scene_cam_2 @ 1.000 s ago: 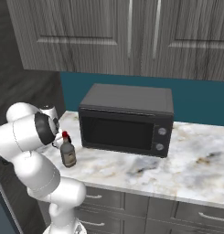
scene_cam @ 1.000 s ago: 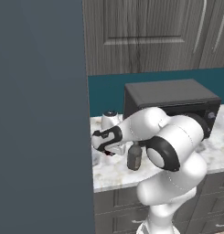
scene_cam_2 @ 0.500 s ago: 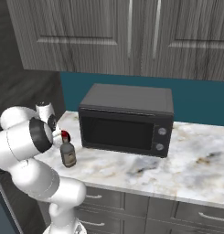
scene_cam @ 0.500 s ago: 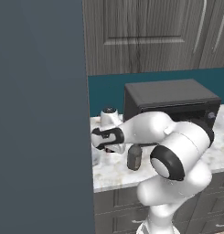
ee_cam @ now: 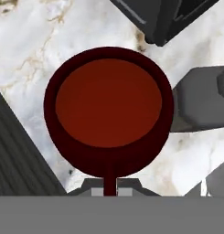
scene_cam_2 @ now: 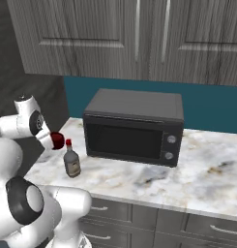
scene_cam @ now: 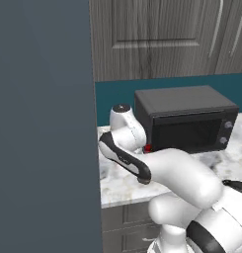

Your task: Place the microwavable item in the microwave. Then, close the microwave door and press the start button.

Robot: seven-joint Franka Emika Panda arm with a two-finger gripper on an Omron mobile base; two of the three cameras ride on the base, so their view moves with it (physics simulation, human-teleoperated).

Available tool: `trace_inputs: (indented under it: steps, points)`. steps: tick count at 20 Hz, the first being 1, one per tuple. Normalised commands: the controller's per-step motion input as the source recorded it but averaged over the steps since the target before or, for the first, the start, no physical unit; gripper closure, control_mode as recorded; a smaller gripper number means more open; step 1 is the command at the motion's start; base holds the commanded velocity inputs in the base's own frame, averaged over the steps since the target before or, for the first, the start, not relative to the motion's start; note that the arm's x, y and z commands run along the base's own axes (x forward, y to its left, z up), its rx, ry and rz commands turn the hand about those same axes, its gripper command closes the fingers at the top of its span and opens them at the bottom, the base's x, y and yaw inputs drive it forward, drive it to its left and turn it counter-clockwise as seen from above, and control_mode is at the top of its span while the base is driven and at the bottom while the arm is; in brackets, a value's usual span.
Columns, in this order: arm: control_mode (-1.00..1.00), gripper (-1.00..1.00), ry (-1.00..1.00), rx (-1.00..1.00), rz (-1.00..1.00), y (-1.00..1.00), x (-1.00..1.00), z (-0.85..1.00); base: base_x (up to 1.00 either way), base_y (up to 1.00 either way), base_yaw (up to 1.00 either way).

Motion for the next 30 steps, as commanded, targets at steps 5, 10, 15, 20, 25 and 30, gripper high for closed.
trace_inputs:
  steps: [5,10,15,20,25,30]
  points:
    - [-1.0,1.0,-0.04,-0.02,0.0,-0.04,-0.65,1.0,0.0,0.0,0.0]
    - [-1.0,1.0,-0.12,-0.05,0.0,-0.08,-0.65,1.0,0.0,0.0,0.0]
    - [-1.0,1.0,-0.22,-0.11,0.0,-0.01,-0.57,0.98,0.0,0.0,0.0]
    - [-1.0,1.0,-0.29,-0.17,0.0,-0.06,-0.7,0.92,0.0,0.0,0.0]
    - [-1.0,1.0,-0.19,-0.15,0.0,-0.48,-0.7,0.73,0.0,0.0,0.0]
    - [-1.0,1.0,-0.22,-0.13,0.0,-0.88,-0.35,0.37,0.0,0.0,0.0]
